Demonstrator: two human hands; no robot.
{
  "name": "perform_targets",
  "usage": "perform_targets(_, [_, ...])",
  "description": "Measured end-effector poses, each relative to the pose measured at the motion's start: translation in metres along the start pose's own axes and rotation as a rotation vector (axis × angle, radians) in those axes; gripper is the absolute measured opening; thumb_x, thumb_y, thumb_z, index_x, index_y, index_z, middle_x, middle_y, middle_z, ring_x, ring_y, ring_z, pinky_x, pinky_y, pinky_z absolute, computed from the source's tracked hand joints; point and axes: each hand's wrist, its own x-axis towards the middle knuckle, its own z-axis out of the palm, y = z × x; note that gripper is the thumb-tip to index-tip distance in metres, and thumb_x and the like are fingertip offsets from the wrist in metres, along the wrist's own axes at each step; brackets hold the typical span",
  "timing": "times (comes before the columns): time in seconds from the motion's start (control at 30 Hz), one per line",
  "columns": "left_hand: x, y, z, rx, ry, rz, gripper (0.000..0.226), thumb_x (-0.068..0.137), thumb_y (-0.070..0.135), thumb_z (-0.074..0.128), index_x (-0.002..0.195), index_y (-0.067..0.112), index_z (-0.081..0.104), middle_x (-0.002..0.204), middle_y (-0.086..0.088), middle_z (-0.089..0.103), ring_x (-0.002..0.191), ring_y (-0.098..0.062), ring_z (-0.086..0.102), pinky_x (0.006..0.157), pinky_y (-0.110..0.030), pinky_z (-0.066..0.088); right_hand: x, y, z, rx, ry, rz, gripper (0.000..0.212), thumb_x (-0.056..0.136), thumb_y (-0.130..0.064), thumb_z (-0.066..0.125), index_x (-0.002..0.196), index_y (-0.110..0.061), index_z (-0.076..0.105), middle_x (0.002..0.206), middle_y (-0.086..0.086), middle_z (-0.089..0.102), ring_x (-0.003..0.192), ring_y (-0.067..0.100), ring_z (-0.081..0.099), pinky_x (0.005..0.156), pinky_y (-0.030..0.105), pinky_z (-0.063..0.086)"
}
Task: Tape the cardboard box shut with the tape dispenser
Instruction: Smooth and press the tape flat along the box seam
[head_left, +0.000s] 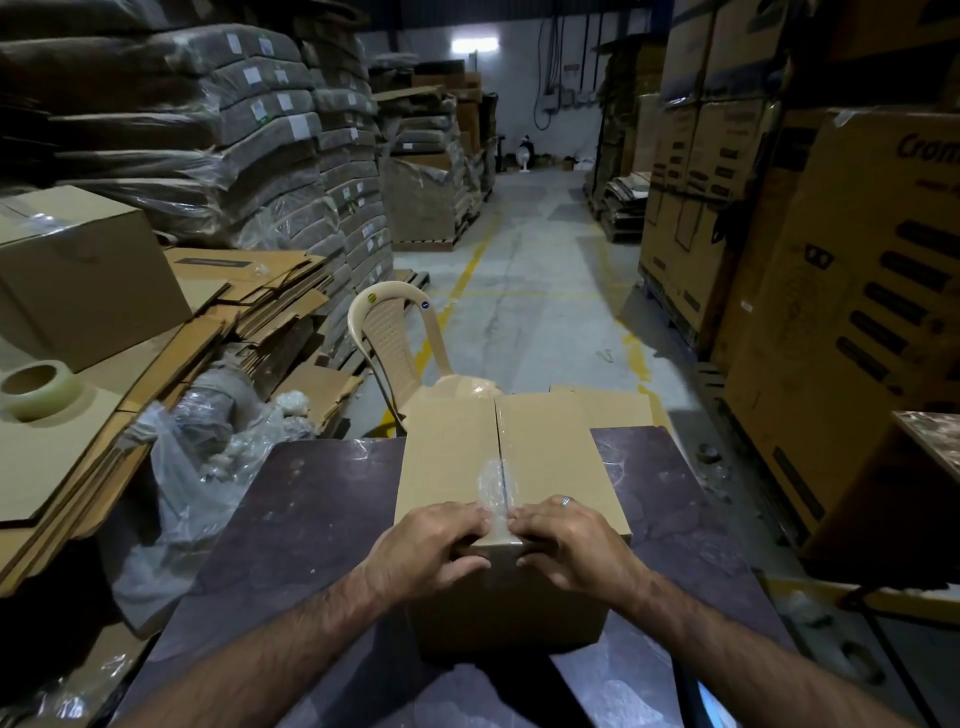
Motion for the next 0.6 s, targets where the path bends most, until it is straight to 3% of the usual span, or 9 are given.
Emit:
perform_targets(0.17, [0.003,0.003,0.001,0.129,-0.038,0.020,0.054,0.084,0.044,0.057,0.125,0.008,0.060,0.124,-0.010,0.066,0.117,-0.022,0.061,0.100,-0.032,0.046,-0.003,-0.005,0.004,-0.084,0.009,0.045,0.046,0.067,-0.028,0.083,0.109,-0.015,0.068,0.115,0.001,0.070,0.103,0.017,0.064,0.092,0.027,0.049])
perform_targets(0.37, [-0.001,0.006,0.006,0.226,-0.038,0.018,0.057,0.077,0.039,0.076,0.123,0.009,0.060,0.124,-0.012,0.065,0.115,-0.024,0.063,0.097,-0.034,0.049,-0.012,-0.012,0.015,-0.146,0.092,0.109,0.049,0.064,-0.031,0.082,0.109,-0.016,0.069,0.116,-0.001,0.069,0.099,0.017,0.065,0.087,0.028,0.053])
perform_targets(0.6, [-0.003,0.010,0.011,0.331,-0.054,0.012,0.061,0.075,0.045,0.075,0.121,0.010,0.057,0.124,-0.012,0.065,0.113,-0.022,0.063,0.096,-0.031,0.051,-0.014,-0.019,0.022,-0.254,0.126,0.124,0.056,0.055,-0.025,0.080,0.108,-0.014,0.068,0.116,0.001,0.069,0.097,0.019,0.064,0.085,0.031,0.052])
